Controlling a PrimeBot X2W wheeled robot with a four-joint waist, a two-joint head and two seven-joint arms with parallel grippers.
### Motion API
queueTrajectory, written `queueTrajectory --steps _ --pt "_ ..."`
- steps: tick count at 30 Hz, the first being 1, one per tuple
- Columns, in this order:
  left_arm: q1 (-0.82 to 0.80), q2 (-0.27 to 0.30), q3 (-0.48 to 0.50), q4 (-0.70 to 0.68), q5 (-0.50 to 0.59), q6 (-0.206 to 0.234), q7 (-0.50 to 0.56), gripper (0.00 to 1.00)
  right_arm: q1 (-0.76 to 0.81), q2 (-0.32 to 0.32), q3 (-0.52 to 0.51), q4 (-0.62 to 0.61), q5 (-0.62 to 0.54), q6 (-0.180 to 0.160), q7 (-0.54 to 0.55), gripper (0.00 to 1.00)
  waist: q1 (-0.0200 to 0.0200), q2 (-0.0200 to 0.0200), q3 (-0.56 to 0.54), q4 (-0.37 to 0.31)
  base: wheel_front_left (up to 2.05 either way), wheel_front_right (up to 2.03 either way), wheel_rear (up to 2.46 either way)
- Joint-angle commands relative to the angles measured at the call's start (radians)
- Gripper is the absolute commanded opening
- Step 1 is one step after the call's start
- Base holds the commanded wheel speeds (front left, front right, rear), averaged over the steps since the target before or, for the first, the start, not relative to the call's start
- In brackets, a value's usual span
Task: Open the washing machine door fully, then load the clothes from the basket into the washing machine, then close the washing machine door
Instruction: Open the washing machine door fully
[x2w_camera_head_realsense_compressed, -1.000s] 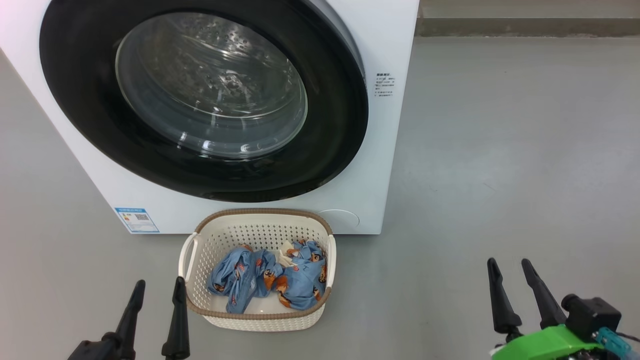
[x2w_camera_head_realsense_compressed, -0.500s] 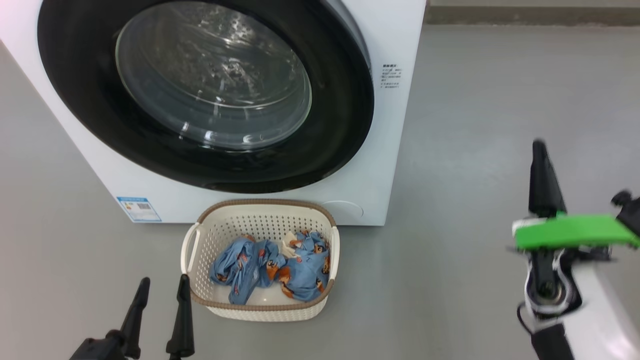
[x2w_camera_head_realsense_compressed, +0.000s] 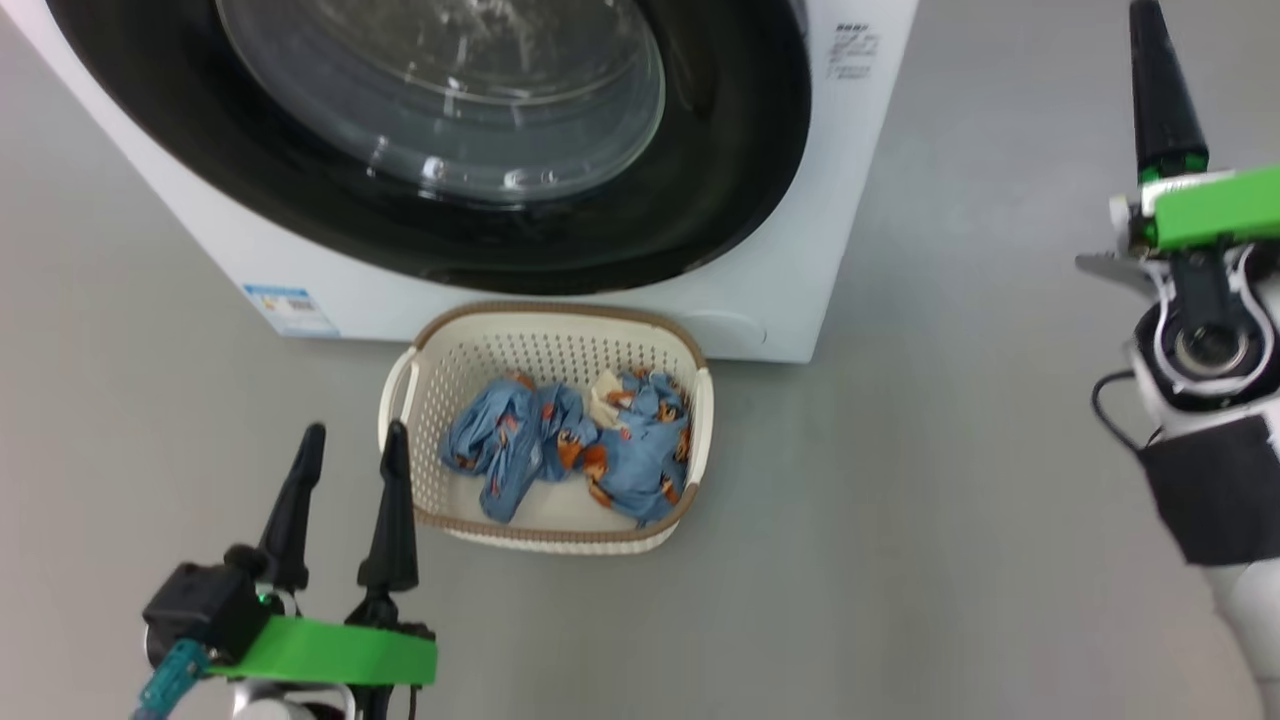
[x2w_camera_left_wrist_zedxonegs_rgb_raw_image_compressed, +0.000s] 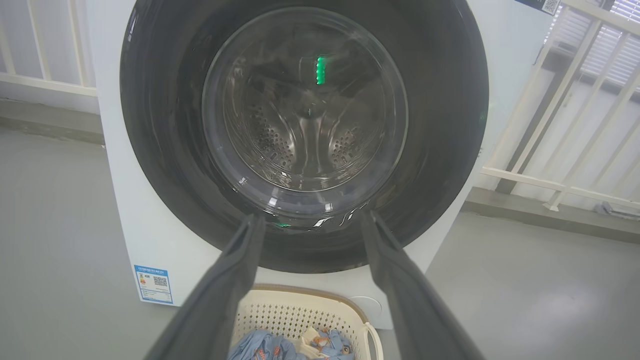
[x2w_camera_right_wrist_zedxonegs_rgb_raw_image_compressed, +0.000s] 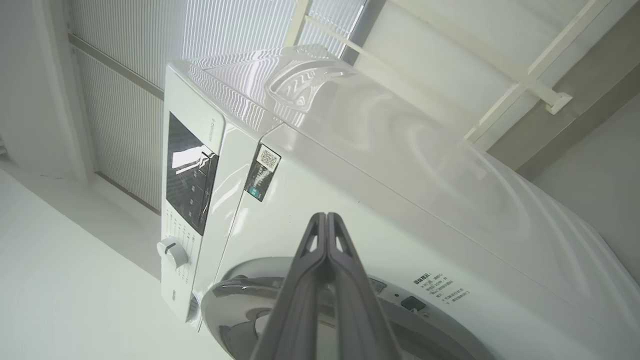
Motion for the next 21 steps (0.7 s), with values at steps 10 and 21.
queueTrajectory --steps 10,21 --pt "-0.108 0.006 -0.008 -0.029 -0.036 0.001 -0.01 1.0 -0.21 -0.1 0.122 -0.002 0.166 0.006 0.288 0.0 0.0 0.0 0.193 0.089 0.0 0.0 0.0" --pt "-0.168 0.006 -0.051 -0.033 -0.075 0.001 -0.01 1.0 -0.346 -0.131 0.101 0.032 0.245 0.006 0.551 0.0 0.0 0.0 0.284 0.13 0.0 0.0 0.0"
